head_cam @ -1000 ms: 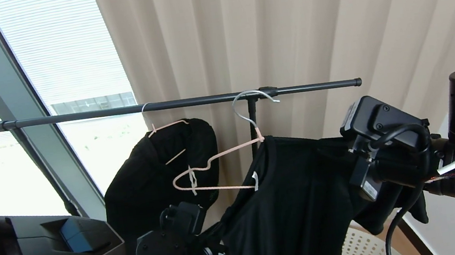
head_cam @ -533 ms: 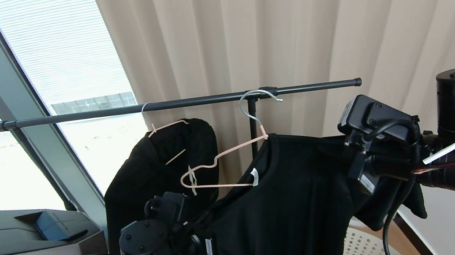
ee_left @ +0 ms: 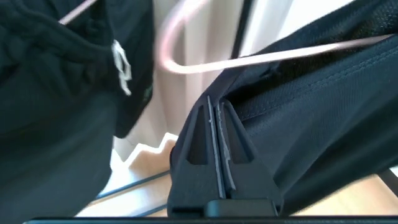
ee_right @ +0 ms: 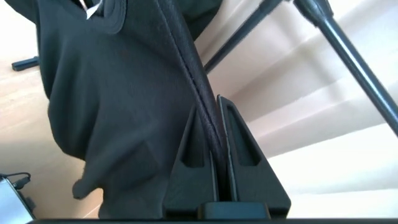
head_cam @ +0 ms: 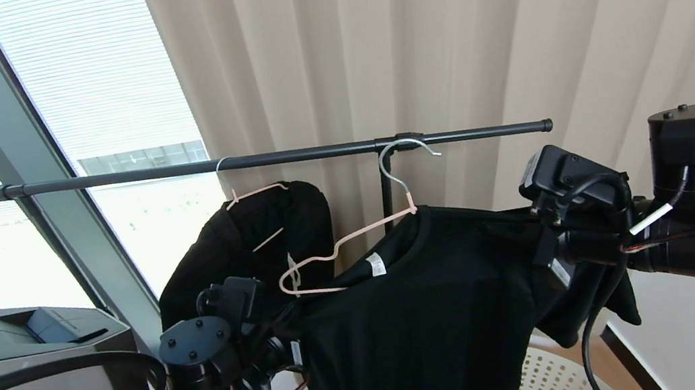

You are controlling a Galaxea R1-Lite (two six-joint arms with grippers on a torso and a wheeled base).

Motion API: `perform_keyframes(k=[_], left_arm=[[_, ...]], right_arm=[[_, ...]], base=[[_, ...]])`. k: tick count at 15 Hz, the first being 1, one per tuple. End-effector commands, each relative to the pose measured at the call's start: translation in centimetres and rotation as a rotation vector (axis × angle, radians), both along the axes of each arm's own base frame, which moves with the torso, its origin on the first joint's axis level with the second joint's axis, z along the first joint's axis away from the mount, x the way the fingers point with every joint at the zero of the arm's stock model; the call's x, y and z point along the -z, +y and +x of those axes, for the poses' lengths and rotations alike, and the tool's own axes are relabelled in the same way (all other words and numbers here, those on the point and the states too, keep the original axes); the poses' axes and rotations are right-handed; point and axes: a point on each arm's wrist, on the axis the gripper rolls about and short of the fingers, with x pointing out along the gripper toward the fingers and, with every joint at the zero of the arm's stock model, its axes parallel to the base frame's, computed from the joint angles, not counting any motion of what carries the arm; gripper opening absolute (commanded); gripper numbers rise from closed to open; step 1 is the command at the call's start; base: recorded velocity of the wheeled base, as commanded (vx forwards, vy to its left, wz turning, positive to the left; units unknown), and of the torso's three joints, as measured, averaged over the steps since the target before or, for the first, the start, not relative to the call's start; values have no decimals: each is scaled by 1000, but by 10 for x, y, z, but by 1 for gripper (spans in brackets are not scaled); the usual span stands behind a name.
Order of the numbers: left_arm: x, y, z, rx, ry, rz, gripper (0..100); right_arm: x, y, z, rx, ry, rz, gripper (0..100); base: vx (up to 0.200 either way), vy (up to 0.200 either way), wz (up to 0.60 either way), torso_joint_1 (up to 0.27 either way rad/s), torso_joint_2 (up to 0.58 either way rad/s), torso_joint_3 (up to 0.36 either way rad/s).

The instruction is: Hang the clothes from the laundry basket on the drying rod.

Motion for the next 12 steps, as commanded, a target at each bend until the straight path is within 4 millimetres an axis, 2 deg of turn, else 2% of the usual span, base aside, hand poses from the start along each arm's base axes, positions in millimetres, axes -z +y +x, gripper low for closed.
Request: perform_keyframes(k=[1, 3, 7, 12], left_arm=[[-1, 4, 3, -18, -7, -3, 0], [-2, 6, 5, -24, -10, -4, 0], [-15, 17, 10, -59, -57, -10, 0], [-19, 22, 13, -79, -74, -9, 0]], right_arm=[[7, -5, 9, 2, 25, -4, 0], [7, -7, 10, 7, 27, -3, 0], [6, -16, 14, 33, 14, -16, 0], [5, -17, 12, 34, 7, -16, 0]], base=[[0, 0, 0, 0, 0, 0], [0, 0, 0, 0, 0, 0], [0, 0, 0, 0, 0, 0], [0, 0, 0, 0, 0, 0]])
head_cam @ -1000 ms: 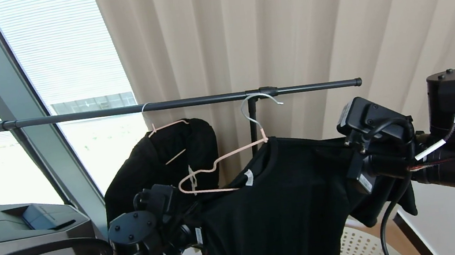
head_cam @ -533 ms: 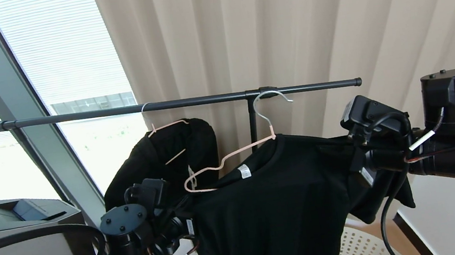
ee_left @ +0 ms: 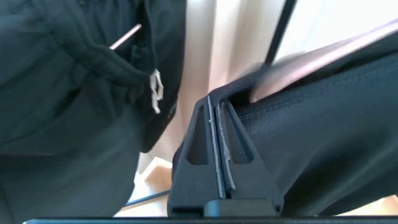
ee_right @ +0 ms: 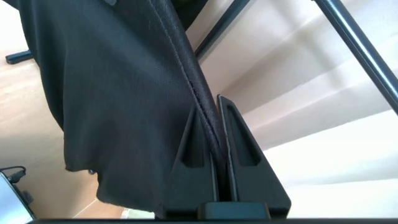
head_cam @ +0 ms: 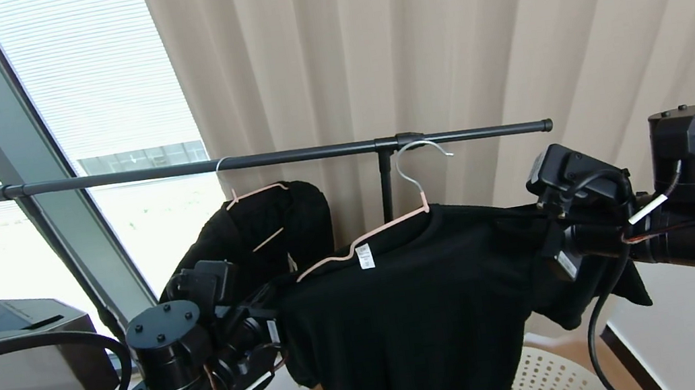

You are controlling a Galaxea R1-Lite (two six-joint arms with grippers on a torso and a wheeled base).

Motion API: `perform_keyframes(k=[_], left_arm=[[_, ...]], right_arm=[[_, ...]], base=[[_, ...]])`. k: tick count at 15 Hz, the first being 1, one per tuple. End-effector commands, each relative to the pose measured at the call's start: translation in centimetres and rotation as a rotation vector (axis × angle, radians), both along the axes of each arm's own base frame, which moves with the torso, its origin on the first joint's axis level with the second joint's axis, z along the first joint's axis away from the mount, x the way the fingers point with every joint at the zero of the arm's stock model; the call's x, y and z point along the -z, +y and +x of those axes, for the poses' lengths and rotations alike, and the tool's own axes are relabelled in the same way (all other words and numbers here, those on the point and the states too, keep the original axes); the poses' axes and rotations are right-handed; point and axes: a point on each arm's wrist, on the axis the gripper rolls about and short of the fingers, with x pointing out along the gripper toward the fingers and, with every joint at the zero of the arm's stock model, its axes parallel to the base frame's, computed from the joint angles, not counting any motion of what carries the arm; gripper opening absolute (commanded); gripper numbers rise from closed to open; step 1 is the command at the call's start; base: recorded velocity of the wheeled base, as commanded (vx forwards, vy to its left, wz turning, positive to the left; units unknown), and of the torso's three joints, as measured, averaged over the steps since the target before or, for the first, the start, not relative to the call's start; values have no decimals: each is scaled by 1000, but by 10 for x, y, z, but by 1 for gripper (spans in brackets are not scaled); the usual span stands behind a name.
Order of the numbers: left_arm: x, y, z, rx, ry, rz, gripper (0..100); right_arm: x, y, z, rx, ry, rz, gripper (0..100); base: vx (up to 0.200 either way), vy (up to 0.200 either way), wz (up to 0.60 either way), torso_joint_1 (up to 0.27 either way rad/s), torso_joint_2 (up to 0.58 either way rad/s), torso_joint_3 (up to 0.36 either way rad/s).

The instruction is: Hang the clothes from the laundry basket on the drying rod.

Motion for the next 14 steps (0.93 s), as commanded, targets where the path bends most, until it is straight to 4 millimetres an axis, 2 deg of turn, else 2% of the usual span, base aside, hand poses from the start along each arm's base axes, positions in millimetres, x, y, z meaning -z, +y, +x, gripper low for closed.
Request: perform_keyframes(k=[1, 4, 6, 10, 14], left_arm=[[-3, 2, 2, -10, -10, -6, 0], [-16, 2, -2, -1, -49, -26, 0], [-26, -5, -13, 38, -79, -33, 0], [-34, -7, -22, 65, -105, -14, 0], [-37, -10, -28, 81, -112, -19, 0]], right_arm=[[-1, 0, -1, 0, -3, 2, 0], [2, 1, 1, -5, 5, -1, 0], [12, 10, 5, -26, 36, -12, 0], [18, 16, 9, -40, 32, -8, 0], [26, 35, 10, -63, 69, 56, 0]], base=[[0, 0, 0, 0, 0, 0], [0, 0, 0, 0, 0, 0], [0, 0, 0, 0, 0, 0], [0, 0, 0, 0, 0, 0], [0, 0, 0, 0, 0, 0]])
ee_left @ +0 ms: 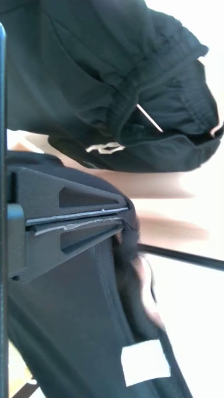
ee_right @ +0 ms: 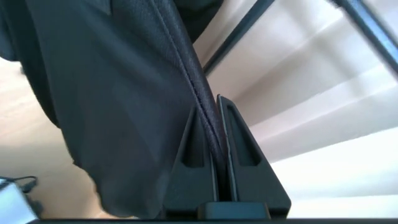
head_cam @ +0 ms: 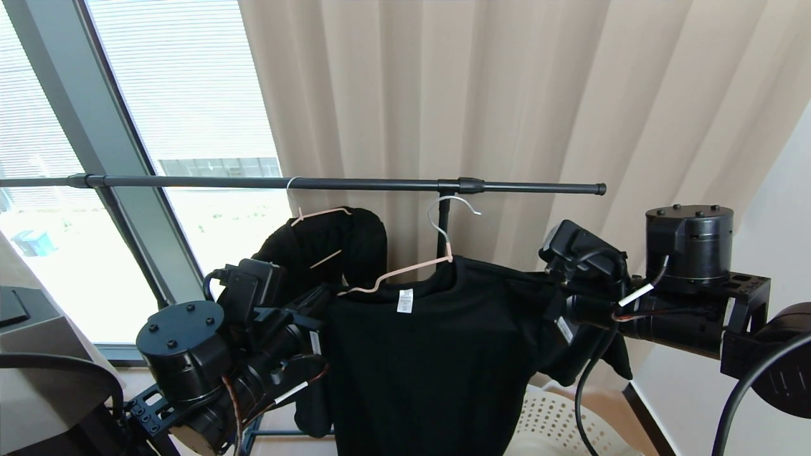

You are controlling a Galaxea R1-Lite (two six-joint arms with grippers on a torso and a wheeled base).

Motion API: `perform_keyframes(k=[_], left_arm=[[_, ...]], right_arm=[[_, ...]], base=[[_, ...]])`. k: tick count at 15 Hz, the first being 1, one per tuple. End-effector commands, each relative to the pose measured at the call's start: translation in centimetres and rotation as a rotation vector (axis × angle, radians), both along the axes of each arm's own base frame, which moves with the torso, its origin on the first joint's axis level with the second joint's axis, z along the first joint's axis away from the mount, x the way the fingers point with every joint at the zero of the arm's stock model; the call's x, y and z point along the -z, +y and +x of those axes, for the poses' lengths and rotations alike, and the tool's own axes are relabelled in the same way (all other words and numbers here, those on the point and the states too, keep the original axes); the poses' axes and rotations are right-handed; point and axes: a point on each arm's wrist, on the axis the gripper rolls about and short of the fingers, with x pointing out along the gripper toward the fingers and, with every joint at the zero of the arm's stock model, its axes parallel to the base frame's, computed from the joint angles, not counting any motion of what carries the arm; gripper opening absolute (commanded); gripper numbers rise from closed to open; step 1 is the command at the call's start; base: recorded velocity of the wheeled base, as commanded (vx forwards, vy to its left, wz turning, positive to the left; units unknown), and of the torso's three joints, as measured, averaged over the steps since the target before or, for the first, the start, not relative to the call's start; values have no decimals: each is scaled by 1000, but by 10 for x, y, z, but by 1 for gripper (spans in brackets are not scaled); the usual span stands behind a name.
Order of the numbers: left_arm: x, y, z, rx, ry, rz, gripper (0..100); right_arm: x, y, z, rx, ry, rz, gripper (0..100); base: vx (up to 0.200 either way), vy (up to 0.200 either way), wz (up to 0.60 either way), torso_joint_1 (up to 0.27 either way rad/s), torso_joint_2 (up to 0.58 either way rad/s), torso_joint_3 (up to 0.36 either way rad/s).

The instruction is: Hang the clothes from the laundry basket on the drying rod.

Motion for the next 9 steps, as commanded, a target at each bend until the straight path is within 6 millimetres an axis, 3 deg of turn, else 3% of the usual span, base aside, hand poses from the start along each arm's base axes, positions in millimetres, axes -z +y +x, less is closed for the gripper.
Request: perform_keyframes(k=[1, 7, 8, 9], left_arm=[[-4, -2, -3, 11, -12, -6, 0], [-11, 6, 0, -10, -38, -22, 0], [-17, 10, 2, -5, -60, -35, 0], [-40, 8, 5, 16, -136, -76, 0]], right_arm=[[6, 4, 1, -14, 21, -6, 0], [0, -3, -10, -118, 31, 45, 0], [0, -3, -10, -120, 32, 47, 0], [-1, -4, -10, -121, 28, 52, 0]], base=[[0, 0, 0, 0, 0, 0], [0, 0, 0, 0, 0, 0], [0, 0, 0, 0, 0, 0], [0, 0, 0, 0, 0, 0]])
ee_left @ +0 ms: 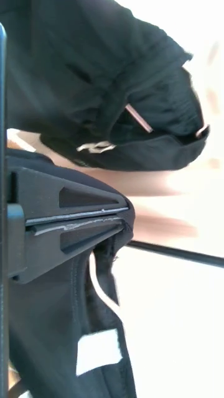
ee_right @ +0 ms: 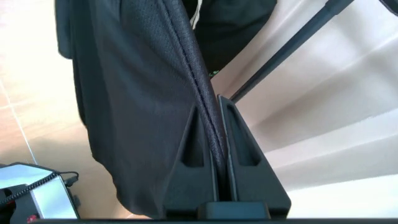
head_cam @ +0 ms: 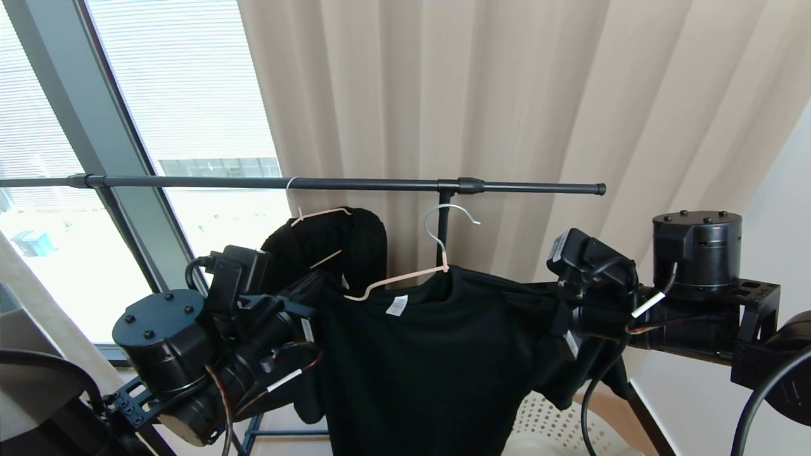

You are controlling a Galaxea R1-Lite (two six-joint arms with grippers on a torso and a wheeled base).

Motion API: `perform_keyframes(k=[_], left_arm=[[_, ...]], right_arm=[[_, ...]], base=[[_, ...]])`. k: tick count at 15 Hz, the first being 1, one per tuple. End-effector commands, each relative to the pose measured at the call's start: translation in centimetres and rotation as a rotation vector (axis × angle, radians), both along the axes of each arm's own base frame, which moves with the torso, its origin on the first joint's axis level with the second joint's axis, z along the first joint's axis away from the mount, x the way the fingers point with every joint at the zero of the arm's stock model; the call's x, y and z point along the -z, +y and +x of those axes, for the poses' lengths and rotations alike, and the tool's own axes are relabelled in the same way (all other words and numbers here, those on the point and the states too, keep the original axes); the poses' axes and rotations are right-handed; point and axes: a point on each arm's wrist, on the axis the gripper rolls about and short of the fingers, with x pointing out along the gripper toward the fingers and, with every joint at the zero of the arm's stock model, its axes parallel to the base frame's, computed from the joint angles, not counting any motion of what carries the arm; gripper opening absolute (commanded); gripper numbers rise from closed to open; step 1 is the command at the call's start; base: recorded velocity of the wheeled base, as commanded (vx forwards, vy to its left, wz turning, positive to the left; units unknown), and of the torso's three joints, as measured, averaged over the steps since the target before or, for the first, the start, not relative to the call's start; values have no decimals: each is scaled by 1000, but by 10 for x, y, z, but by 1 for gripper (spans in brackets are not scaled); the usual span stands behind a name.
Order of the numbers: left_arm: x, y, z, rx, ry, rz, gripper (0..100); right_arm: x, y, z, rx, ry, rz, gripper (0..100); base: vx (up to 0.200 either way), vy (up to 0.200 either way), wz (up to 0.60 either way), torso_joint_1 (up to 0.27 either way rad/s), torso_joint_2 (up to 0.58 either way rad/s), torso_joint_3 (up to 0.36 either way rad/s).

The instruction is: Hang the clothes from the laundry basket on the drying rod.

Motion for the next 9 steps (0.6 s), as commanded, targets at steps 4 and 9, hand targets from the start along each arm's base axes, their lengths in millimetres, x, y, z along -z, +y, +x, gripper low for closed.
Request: perform_keyframes(k=[4, 9], left_arm=[[-72, -9, 3, 34, -26, 2, 0], [-77, -9, 10, 24, 38, 43, 0]], right_arm=[[-4, 0, 0, 5, 6, 27, 0], [-11, -5, 7, 5, 14, 115, 0]], base=[[0, 0, 0, 0, 0, 0], [0, 0, 0, 0, 0, 0]])
